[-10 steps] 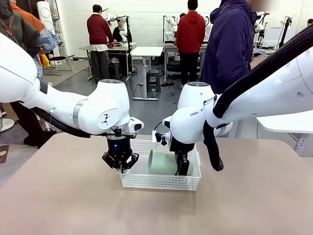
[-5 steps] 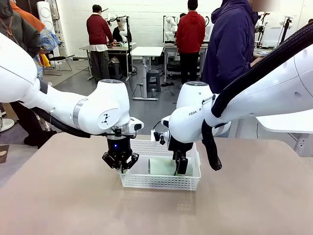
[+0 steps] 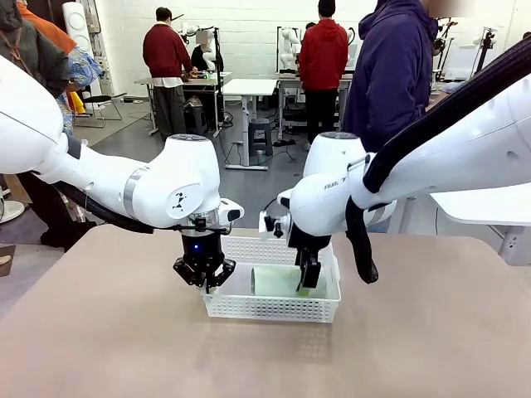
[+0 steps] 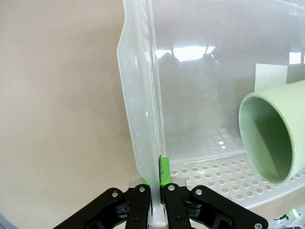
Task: Clean and organize the cups into the basket.
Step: Pick up the Organizing basket and move it to the center of the table, then pick up the Reusable plastic cup from the right side of the table and place it inside the Organizing basket, then pick up the Reusable plastic cup from the right side of the table and stack it inside the Organizing basket in the center of the table.
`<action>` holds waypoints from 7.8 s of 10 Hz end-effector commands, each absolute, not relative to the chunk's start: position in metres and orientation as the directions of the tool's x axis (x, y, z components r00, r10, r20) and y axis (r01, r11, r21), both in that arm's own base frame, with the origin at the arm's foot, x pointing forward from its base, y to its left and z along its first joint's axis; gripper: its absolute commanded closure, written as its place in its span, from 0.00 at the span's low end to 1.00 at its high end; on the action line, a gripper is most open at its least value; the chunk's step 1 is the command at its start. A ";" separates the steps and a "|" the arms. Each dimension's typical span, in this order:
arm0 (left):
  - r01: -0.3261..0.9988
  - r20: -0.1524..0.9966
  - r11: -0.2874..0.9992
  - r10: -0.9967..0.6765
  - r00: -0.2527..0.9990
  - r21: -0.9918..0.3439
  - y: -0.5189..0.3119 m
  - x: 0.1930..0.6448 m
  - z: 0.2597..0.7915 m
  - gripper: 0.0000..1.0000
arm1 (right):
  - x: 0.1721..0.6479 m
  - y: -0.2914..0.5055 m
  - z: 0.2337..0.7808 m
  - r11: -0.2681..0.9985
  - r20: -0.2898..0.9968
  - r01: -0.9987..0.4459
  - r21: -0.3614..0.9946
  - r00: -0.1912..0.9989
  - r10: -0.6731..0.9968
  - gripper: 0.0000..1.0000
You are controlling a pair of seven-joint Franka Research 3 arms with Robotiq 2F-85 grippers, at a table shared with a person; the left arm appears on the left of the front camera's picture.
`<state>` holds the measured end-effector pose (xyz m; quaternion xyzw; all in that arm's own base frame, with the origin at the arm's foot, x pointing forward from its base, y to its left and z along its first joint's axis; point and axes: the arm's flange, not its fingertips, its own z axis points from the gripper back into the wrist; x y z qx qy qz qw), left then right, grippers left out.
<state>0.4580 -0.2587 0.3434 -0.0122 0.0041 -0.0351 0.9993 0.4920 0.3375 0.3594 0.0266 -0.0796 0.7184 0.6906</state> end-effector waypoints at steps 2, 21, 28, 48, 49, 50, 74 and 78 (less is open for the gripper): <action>0.070 -0.010 0.997 -0.071 0.997 -0.022 -0.259 0.457 0.342 1.00 | 0.468 0.244 0.461 0.138 0.408 -0.968 -0.210 0.041 0.912 0.00; 0.070 -0.010 0.997 -0.071 0.997 -0.022 -0.259 0.457 0.342 1.00 | 0.409 -0.157 0.404 0.312 0.916 -0.948 -0.055 0.077 0.394 0.00; 0.070 -0.010 0.997 -0.071 0.997 -0.022 -0.259 0.457 0.342 1.00 | 0.409 -0.157 0.404 0.312 0.916 -0.948 -0.055 0.077 0.394 0.00; 0.070 -0.010 0.997 -0.071 0.997 -0.022 -0.259 0.457 0.342 1.00 | 0.462 -0.097 0.238 0.214 0.922 -0.974 0.079 0.153 0.356 0.00; 0.070 -0.010 0.997 -0.071 0.997 -0.022 -0.259 0.457 0.342 1.00 | 0.461 -0.088 0.236 0.193 0.926 -0.977 0.086 0.150 0.346 0.00; 0.070 -0.010 0.997 -0.071 0.997 -0.022 -0.259 0.457 0.342 1.00 | 0.462 -0.080 0.236 0.177 0.931 -0.981 0.085 0.141 0.336 0.00; 0.070 -0.010 0.997 -0.071 0.997 -0.022 -0.259 0.457 0.342 1.00 | 0.445 0.049 0.469 0.198 0.923 -0.979 -0.046 0.034 0.384 1.00; 0.070 -0.010 0.997 -0.071 0.997 -0.022 -0.259 0.457 0.342 1.00 | 0.438 0.040 0.483 0.156 0.920 -0.986 -0.055 0.010 0.391 1.00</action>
